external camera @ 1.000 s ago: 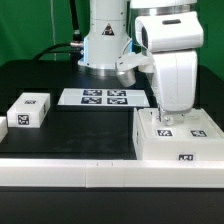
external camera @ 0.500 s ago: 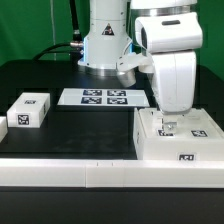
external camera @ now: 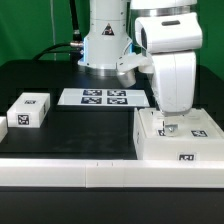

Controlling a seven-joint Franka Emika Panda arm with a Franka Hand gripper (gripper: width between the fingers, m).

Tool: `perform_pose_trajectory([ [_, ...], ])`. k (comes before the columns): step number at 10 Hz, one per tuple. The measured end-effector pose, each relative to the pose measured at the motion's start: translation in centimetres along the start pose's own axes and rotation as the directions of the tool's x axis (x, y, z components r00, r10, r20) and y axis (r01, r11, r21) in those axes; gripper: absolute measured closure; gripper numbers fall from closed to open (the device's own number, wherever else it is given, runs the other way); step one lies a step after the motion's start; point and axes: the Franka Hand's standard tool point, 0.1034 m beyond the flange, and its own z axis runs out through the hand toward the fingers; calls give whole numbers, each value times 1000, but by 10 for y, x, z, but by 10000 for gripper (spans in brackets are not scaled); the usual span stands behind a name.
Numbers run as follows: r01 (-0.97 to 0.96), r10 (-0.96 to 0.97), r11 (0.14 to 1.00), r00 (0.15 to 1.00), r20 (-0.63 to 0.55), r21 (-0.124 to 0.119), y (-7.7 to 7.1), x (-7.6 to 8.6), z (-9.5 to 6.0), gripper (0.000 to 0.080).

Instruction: Assemble cabinet

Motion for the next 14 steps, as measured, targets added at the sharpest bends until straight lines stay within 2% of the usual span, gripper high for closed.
perform_pose_trajectory([
  [1,-1,1,1000,1000,0,-1,0,0,-1,2],
  [2,-64,64,998,998,3,-29,-7,0,-10,2],
  [3,-168,169,984,986,3,-63,-24,4,-23,2],
  [4,-239,240,968,971,6,-73,-41,8,-30,2],
  [5,-247,248,966,969,11,-71,-48,8,-32,2],
  [8,-271,272,960,962,10,-69,-47,7,-31,2],
  [10,-496,496,865,868,-14,-71,-48,9,-31,2],
  [11,-816,812,573,577,-85,-74,-69,17,-21,2],
  [12,-907,905,418,421,-68,-51,-79,25,-17,2],
  [13,-940,937,341,342,-74,-26,-79,25,-15,2],
  [14,-991,988,132,131,-77,9,-80,29,-15,2],
])
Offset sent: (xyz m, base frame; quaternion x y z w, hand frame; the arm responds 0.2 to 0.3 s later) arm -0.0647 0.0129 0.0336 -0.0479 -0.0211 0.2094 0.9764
